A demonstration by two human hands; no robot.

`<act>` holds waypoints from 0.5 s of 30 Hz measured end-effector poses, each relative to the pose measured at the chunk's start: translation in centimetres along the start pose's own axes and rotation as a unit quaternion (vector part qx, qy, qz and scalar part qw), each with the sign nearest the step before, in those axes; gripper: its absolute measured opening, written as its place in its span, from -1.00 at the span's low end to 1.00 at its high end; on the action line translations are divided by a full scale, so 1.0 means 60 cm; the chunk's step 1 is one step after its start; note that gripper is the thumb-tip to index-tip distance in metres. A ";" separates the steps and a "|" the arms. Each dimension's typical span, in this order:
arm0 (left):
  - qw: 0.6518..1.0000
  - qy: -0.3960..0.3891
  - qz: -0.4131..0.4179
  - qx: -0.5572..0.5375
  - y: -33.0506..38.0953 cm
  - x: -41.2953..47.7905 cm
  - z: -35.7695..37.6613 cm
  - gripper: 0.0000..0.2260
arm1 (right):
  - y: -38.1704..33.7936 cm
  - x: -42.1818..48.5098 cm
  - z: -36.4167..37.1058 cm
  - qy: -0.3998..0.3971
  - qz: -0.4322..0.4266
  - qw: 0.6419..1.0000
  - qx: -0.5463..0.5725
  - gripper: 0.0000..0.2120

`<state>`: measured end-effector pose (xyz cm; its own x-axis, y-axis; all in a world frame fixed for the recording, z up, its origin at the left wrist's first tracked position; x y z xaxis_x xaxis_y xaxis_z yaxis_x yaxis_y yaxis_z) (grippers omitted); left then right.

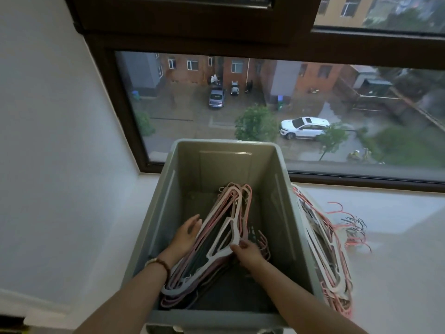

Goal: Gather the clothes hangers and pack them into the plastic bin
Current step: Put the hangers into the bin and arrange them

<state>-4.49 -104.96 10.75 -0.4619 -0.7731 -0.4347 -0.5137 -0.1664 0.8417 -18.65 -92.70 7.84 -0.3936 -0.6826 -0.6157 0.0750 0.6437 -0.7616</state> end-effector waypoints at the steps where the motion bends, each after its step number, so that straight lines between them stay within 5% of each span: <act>1: 1.000 0.002 0.007 -0.006 0.015 -0.006 0.004 -0.55 | -0.012 -0.004 -0.008 0.000 -0.017 1.000 -0.007 -0.50; 5: 0.999 0.022 0.031 -0.015 0.089 -0.022 0.023 -0.52 | -0.096 -0.039 -0.068 -0.014 -0.138 0.990 0.002 -0.66; 9: 0.997 0.010 0.077 -0.027 0.185 -0.035 0.074 -0.51 | -0.180 -0.074 -0.187 0.045 -0.254 0.962 -0.090 -0.48; 15: 0.986 0.029 0.164 -0.005 0.316 -0.022 0.212 -0.55 | -0.160 -0.053 -0.410 0.132 -0.262 0.953 -0.071 -0.51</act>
<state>-22.78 -99.29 23.21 -0.5594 -0.8201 -0.1201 -0.3367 0.0925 0.9371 -40.68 -88.20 22.11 -0.5608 -0.8248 -0.0721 -0.3127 0.2916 -0.9040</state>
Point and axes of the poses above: each hand's wrist, its own x-axis towards the middle knuckle, its own z-axis out of the palm, y = z × x, the point moved 7 cm from there along x, towards the middle knuckle, and after that the axes turned 3 degrees about -z, right-handed, at the moved point
